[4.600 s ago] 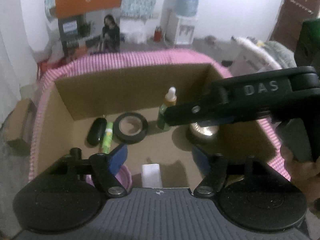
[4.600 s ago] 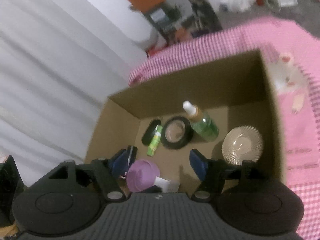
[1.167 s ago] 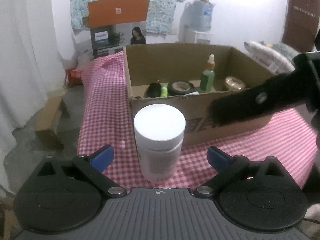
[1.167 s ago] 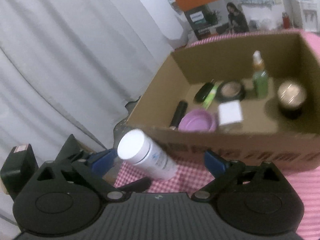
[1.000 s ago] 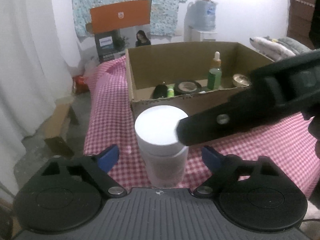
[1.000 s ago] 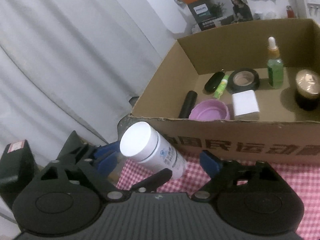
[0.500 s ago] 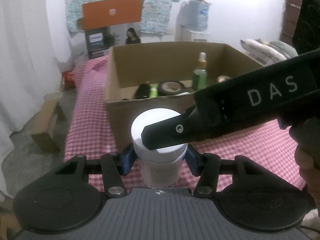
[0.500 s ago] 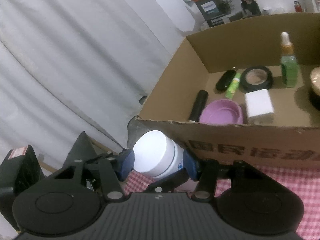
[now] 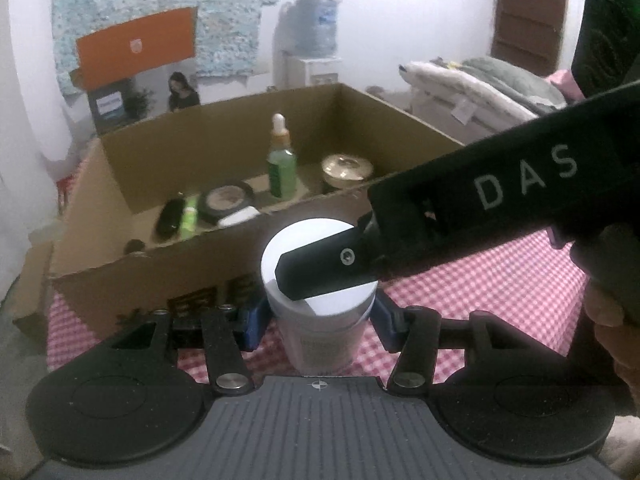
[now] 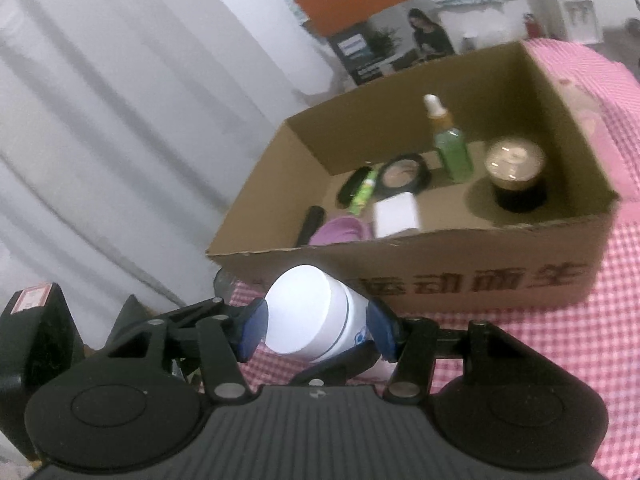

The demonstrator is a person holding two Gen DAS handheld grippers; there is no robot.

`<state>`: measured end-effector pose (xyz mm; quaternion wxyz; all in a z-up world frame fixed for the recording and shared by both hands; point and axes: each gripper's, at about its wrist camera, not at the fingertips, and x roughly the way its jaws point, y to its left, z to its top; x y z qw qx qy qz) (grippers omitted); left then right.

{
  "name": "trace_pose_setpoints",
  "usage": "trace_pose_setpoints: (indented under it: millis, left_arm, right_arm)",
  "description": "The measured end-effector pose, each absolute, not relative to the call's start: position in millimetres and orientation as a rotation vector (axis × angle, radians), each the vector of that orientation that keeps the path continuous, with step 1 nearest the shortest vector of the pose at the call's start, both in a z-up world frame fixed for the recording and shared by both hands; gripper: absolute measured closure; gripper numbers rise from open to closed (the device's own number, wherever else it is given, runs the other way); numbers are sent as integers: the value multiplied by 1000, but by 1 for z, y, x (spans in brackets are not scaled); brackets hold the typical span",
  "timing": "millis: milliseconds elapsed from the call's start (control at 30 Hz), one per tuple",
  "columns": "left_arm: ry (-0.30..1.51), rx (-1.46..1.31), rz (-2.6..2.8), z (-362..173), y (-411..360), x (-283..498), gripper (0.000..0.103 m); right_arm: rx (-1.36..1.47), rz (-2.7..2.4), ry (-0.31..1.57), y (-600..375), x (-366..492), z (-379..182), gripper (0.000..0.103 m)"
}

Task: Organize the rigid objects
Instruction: 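Grasp the white pill bottle around its body with the right tool, then lift the white pill bottle with the right tool and carry it into the box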

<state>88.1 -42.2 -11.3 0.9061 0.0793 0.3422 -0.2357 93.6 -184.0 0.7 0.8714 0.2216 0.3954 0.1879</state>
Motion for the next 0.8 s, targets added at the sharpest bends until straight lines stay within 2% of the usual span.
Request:
trace_pose_setpoints:
  millis: [800]
  left_arm:
    - [775,215,-427,-8,-69,96,50]
  right_arm:
    - [548,397,854,-203,105,-11,44]
